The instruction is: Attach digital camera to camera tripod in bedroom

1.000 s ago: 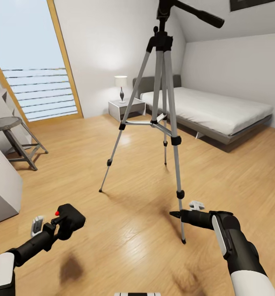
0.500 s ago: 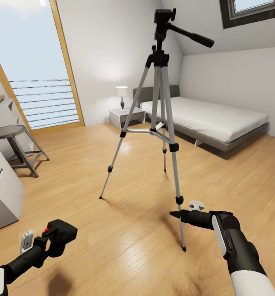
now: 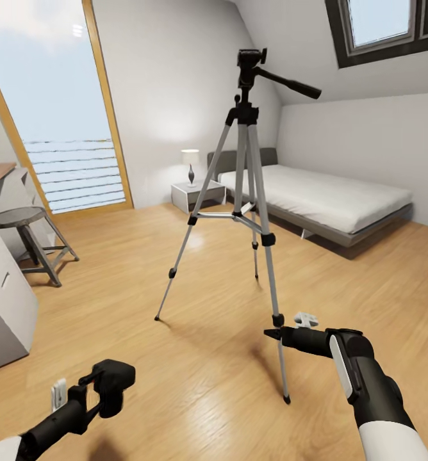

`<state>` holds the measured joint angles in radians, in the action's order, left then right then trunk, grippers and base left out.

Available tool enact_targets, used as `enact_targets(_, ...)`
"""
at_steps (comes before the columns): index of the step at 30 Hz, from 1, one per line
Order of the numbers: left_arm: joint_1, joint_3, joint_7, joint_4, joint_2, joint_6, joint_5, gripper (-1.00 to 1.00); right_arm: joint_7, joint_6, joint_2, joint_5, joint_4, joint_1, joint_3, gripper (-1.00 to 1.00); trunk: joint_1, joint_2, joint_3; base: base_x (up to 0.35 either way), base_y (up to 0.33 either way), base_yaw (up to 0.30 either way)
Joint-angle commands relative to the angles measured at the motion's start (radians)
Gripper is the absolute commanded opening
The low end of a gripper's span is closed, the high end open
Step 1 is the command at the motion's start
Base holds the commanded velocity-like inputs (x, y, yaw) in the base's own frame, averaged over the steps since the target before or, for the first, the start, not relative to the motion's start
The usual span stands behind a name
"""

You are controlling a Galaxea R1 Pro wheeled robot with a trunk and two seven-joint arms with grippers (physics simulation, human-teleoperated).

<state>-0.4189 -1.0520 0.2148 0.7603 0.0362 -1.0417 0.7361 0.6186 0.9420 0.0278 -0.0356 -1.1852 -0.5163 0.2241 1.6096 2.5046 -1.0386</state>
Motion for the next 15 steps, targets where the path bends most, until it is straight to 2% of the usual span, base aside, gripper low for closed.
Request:
enact_targets(1,-0.001,-0.004,0.009,-0.023,0.005,-0.006,0.015,-1.0,0.006,0.004,0.0,-0.004,-0.001,-0.001,0.001,1.0,-0.001,0.0,0.003,0.0,0.0,0.0)
enact_targets(3,-0.001,0.0,0.008,-0.059,0.015,-0.006,0.058,-1.0,0.006,0.004,0.0,-0.004,-0.001,-0.001,0.001,1.0,-0.002,0.0,0.011,0.0,0.0,0.0)
enact_targets(4,-0.001,0.006,0.008,-0.086,0.024,-0.006,0.098,-1.0,0.006,0.004,0.0,-0.004,-0.001,-0.001,0.001,1.0,-0.002,-0.001,0.015,0.0,0.0,0.0)
enact_targets(5,-0.001,0.012,0.008,-0.097,0.027,-0.006,0.116,-1.0,0.006,0.004,0.0,-0.004,-0.001,-0.001,0.001,1.0,-0.002,-0.001,0.019,0.0,0.0,0.0)
enact_targets(8,-0.001,0.038,0.008,-0.118,0.036,-0.006,0.161,-1.0,0.006,0.004,0.0,-0.004,-0.001,-0.001,0.001,1.0,-0.004,-0.002,0.03,0.0,0.0,0.0)
enact_targets(9,-0.001,0.059,0.008,-0.126,0.042,-0.006,0.184,-1.0,0.006,0.004,0.0,-0.004,-0.001,-0.001,0.001,1.0,-0.004,-0.002,0.034,0.0,0.0,0.0)
enact_targets(15,-0.001,0.141,0.008,-0.139,0.052,-0.006,0.261,-1.0,0.006,0.004,0.0,-0.004,-0.001,-0.001,0.001,1.0,-0.007,-0.003,0.057,0.0,0.0,0.0)
